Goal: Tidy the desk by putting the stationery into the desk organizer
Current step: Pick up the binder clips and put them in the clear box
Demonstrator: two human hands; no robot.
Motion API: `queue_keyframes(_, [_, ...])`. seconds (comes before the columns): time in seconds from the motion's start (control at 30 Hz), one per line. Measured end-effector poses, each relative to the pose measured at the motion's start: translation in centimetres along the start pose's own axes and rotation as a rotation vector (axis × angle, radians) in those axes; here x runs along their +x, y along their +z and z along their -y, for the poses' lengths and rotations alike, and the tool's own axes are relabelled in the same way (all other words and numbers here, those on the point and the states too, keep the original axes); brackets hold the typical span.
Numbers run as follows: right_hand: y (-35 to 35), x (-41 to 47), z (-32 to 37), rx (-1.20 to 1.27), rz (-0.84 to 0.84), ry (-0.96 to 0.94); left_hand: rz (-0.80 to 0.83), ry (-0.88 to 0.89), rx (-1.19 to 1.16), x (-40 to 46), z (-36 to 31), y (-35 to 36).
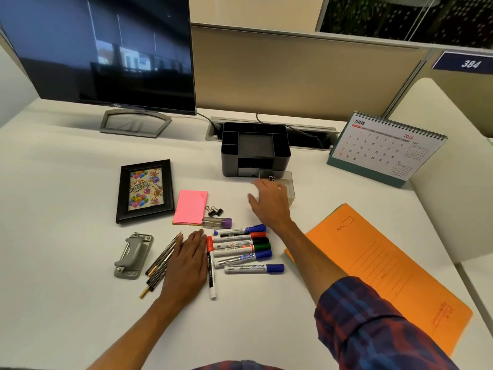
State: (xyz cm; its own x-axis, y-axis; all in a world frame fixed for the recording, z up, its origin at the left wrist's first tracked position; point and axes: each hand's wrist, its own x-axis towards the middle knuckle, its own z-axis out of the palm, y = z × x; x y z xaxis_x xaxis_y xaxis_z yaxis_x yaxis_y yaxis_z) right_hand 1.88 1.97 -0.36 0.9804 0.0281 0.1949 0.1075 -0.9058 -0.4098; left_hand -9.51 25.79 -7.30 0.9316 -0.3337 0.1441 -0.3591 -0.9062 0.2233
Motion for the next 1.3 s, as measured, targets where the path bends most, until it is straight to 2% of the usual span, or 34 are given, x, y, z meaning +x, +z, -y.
queue_keyframes(0.43, [3.3,-0.2,5.5,-0.093,0.31,-0.119,0.064,-0.033,0.05,-0.6,0.0,0.3])
queue_keyframes(0.77, [3.5,0.6,5.9,-0.114,0.317,-0.083,0.123,-0.042,0.077,-0.6,0.1,0.3])
queue_keyframes(1.03, [3.3,-0.1,4.7,-0.033,0.203,-0.04,0.1,-0.034,0.069,-0.7,-0.1,0.1])
queue_keyframes(1.3, [0.2,-0.2,0.5,0.128,-0.114,0.06,0.09,-0.032,0.035,-0.8,-0.4,0.0])
